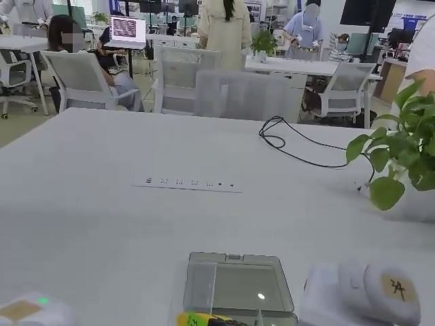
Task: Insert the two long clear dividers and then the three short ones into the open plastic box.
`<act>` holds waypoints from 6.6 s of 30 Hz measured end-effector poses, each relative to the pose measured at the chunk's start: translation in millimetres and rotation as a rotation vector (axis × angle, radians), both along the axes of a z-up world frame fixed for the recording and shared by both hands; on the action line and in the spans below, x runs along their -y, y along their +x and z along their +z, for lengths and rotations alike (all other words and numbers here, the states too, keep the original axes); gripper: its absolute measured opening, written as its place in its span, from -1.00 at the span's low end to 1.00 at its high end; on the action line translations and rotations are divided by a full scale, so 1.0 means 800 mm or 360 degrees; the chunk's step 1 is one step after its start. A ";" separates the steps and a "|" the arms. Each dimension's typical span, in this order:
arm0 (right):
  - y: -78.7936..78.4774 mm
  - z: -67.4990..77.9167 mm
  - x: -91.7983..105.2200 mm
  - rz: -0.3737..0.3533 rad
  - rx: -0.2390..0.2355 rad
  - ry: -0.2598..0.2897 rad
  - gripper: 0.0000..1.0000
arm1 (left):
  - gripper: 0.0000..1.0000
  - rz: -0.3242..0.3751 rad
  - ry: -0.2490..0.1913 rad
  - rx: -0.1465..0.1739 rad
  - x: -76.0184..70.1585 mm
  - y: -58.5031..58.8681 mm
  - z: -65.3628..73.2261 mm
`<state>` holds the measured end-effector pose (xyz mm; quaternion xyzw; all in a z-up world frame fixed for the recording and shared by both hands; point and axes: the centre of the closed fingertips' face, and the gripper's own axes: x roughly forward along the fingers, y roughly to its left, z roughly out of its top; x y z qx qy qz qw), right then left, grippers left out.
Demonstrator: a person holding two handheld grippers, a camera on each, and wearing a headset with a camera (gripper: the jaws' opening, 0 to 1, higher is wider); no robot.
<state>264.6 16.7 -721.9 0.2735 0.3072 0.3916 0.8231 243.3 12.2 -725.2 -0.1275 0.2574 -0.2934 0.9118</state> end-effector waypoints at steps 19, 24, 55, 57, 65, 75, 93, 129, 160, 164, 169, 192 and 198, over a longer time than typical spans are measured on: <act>0.007 -0.037 0.039 -0.0136 -0.0467 -0.0276 -0.88 | 0.48 -0.0254 0.0336 0.0224 0.009 -0.014 -0.011; 0.007 -0.049 0.051 -0.0142 -0.0613 -0.0368 -0.87 | 0.62 -0.0303 0.0423 0.0305 0.011 -0.013 -0.012; 0.018 -0.100 0.075 -0.0107 -0.0962 -0.0649 -0.87 | 1.00 -0.0471 0.0445 0.0415 0.022 -0.004 -0.027; 0.018 -0.104 0.075 -0.0097 -0.0970 -0.0663 -0.87 | 1.00 -0.0457 0.0453 0.0401 0.019 -0.002 -0.029; 0.018 -0.111 0.074 -0.0083 -0.0992 -0.0684 -0.87 | 0.95 -0.0411 0.0428 0.0369 0.013 0.002 -0.030; 0.018 -0.117 0.074 -0.0100 -0.1010 -0.0703 -0.87 | 0.90 -0.0369 0.0412 0.0368 0.009 0.006 -0.028; 0.017 -0.115 0.069 0.0094 -0.0798 -0.1056 -0.87 | 0.85 -0.0337 0.0381 0.0361 0.006 0.006 -0.026; 0.025 -0.145 0.061 0.0102 -0.0563 -0.1503 -0.86 | 0.84 -0.0310 0.0424 0.0399 0.000 0.011 -0.023; 0.016 -0.107 0.049 0.0618 -0.0140 -0.1305 -0.23 | 0.81 -0.0251 0.0437 0.0401 -0.012 0.007 -0.010; 0.011 -0.103 0.056 0.0718 -0.0040 -0.1331 -0.16 | 0.81 -0.0249 0.0443 0.0412 -0.013 0.006 -0.007; 0.005 -0.098 0.062 0.0796 0.0021 -0.1318 -0.09 | 0.81 -0.0236 0.0448 0.0422 -0.014 0.004 -0.003; -0.017 -0.075 0.137 0.0907 0.0248 -0.1259 -0.01 | 0.76 -0.0195 0.0495 0.0423 -0.010 -0.002 -0.002; -0.024 -0.085 0.161 0.0970 0.0291 -0.1319 0.00 | 0.76 -0.0189 0.0517 0.0411 -0.011 -0.005 -0.003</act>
